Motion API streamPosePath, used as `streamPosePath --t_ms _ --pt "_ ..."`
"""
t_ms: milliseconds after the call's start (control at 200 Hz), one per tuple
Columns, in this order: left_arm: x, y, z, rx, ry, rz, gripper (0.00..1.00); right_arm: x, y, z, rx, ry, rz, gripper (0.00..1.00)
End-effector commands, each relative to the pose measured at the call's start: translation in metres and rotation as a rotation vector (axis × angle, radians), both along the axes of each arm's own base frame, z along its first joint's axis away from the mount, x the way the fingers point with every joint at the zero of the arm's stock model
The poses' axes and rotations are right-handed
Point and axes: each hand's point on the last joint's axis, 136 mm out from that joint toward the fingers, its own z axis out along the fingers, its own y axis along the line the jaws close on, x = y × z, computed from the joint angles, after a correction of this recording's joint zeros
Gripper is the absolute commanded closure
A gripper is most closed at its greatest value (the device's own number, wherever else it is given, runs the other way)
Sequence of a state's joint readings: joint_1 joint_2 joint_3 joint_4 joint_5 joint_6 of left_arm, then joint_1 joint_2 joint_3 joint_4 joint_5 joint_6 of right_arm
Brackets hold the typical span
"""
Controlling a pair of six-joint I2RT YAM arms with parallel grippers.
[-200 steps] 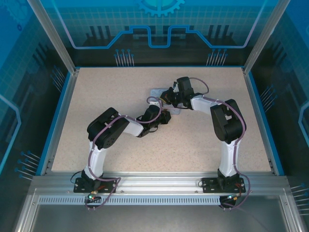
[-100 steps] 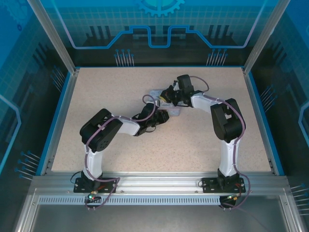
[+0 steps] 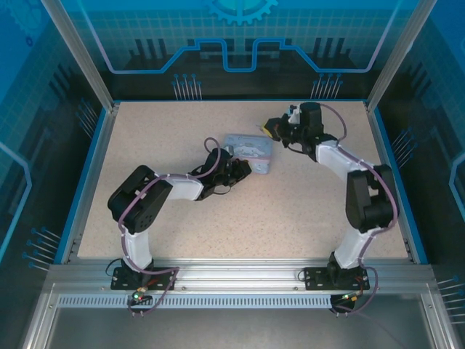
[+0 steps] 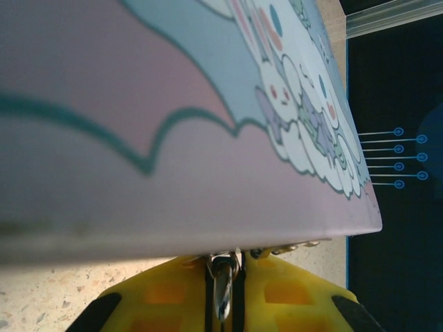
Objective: Unlock a padlock with a key
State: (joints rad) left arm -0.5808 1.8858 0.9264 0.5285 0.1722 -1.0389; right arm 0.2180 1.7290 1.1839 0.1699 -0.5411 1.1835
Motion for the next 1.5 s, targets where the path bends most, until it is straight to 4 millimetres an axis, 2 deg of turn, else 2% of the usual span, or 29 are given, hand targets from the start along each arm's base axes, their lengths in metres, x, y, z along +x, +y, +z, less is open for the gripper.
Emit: streamPosePath --t_ms 0,165,180,220,330,440,550,785,1000,1161,1496 --pt "0.006 -0.006 0.045 -0.141 -0.033 -0.018 1.0 -0.039 0.005 0.009 0.05 -0.012 0.075 1.0" --pt "0.009 -0.002 0.062 -0.239 0.002 -0.034 1.0 -0.086 0.001 0.003 0.069 0.007 0.118 1.0" --pt "0.009 -0.002 0.064 -0.249 0.003 -0.035 1.0 -0.092 0.001 -0.006 0.068 0.028 0.121 1.0" --pt "0.01 0.0 0.068 -0.277 0.011 -0.038 1.0 -0.102 0.001 -0.011 0.073 0.044 0.129 1.0" --pt "0.015 0.002 0.077 -0.348 0.025 -0.048 1.0 -0.124 0.004 -0.025 0.085 0.077 0.142 1.0" --pt "0.017 0.003 0.086 -0.381 0.023 -0.057 1.0 -0.132 0.009 -0.033 0.096 0.073 0.142 1.0" --pt "0.017 0.0 0.096 -0.409 0.019 -0.08 1.0 -0.131 0.012 -0.042 0.107 0.081 0.133 1.0" --pt "0.015 -0.002 0.111 -0.463 0.011 -0.095 1.0 -0.118 0.015 -0.046 0.148 0.087 0.097 1.0" --pt "0.013 0.0 0.115 -0.454 -0.005 -0.09 1.0 -0.107 0.008 -0.052 0.187 0.132 -0.011 1.0" --pt "0.014 0.0 0.118 -0.472 -0.03 -0.091 1.0 -0.107 0.0 -0.061 0.205 0.19 -0.117 1.0" --pt "0.014 0.001 0.115 -0.473 -0.036 -0.081 1.0 -0.112 0.0 -0.053 0.204 0.194 -0.226 1.0"
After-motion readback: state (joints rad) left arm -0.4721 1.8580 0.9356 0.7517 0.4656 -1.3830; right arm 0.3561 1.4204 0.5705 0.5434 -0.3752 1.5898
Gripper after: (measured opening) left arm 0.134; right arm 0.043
